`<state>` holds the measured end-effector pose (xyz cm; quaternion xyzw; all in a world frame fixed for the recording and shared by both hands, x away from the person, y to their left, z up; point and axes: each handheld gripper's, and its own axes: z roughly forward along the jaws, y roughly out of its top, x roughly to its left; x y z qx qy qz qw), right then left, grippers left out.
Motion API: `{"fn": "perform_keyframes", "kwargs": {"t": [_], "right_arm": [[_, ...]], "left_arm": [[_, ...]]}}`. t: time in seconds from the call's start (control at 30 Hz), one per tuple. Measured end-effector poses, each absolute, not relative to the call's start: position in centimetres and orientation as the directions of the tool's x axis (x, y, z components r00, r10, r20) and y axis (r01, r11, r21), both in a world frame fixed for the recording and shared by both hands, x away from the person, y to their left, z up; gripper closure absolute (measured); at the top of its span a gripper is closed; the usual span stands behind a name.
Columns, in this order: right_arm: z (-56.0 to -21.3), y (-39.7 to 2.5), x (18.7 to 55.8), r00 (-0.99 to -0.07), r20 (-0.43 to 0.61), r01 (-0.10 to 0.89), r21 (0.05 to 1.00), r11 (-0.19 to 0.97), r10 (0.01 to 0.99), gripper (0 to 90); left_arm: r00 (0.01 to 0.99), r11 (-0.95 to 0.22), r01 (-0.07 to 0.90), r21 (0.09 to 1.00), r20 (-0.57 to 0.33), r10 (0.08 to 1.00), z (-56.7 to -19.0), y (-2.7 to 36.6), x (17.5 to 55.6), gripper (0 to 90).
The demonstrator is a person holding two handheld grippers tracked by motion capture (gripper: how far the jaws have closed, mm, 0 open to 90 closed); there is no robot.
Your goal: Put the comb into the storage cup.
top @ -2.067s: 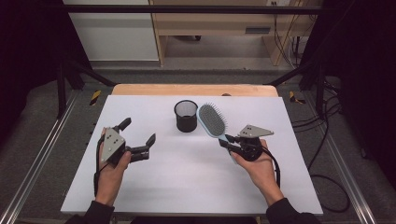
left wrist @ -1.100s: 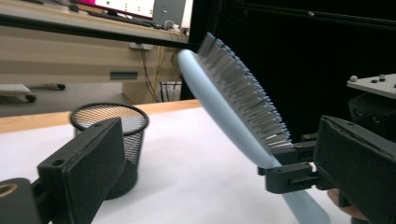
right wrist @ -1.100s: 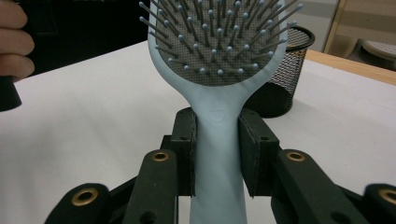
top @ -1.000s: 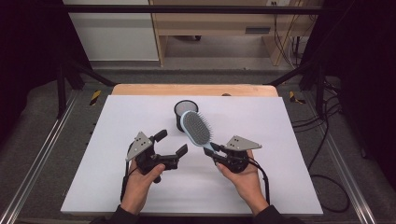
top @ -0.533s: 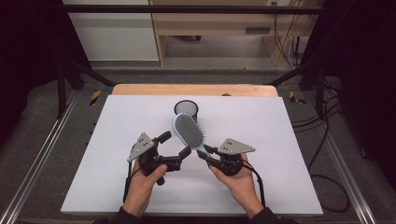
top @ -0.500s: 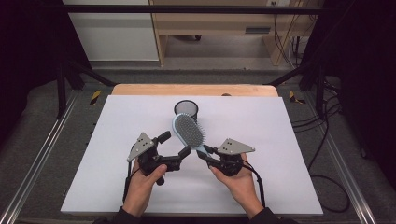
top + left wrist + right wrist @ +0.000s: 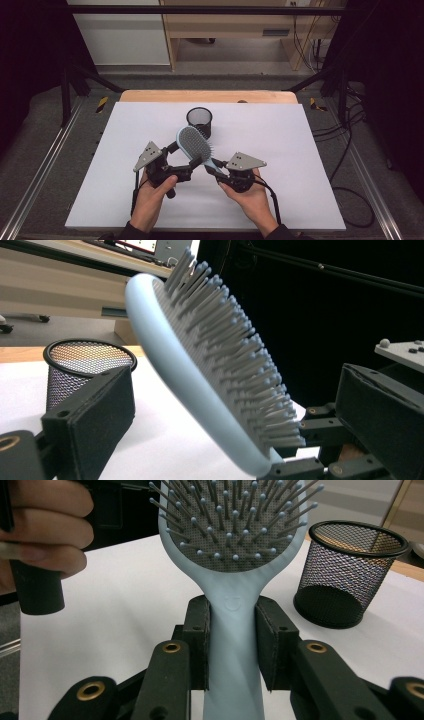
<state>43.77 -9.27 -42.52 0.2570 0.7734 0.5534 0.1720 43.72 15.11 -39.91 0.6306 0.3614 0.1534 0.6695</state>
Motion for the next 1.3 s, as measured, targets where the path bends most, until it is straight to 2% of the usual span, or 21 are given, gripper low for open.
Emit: {"fn": "perform_keyframes", "kwargs": {"t": [0.83,1.13,1.3], "right_arm": [[-42.6,-8.5,43.2,-0.823,-0.021,0.173,0.943,0.285,0.567,69.8],[-42.4,-8.0,42.6,-0.822,-0.049,0.141,0.948,0.285,0.567,69.8],[-42.5,-7.9,42.6,-0.817,-0.052,0.140,0.948,0.286,0.574,69.8]], "left_arm": [[0.688,0.197,0.282,0.939,-0.341,0.641,-39.9,15.1,43.7,4.7],[0.672,0.209,0.313,0.926,-0.372,0.641,-39.9,15.1,43.7,13.6],[0.663,0.208,0.305,0.929,-0.364,0.654,-39.7,15.1,43.5,25.1]]}}
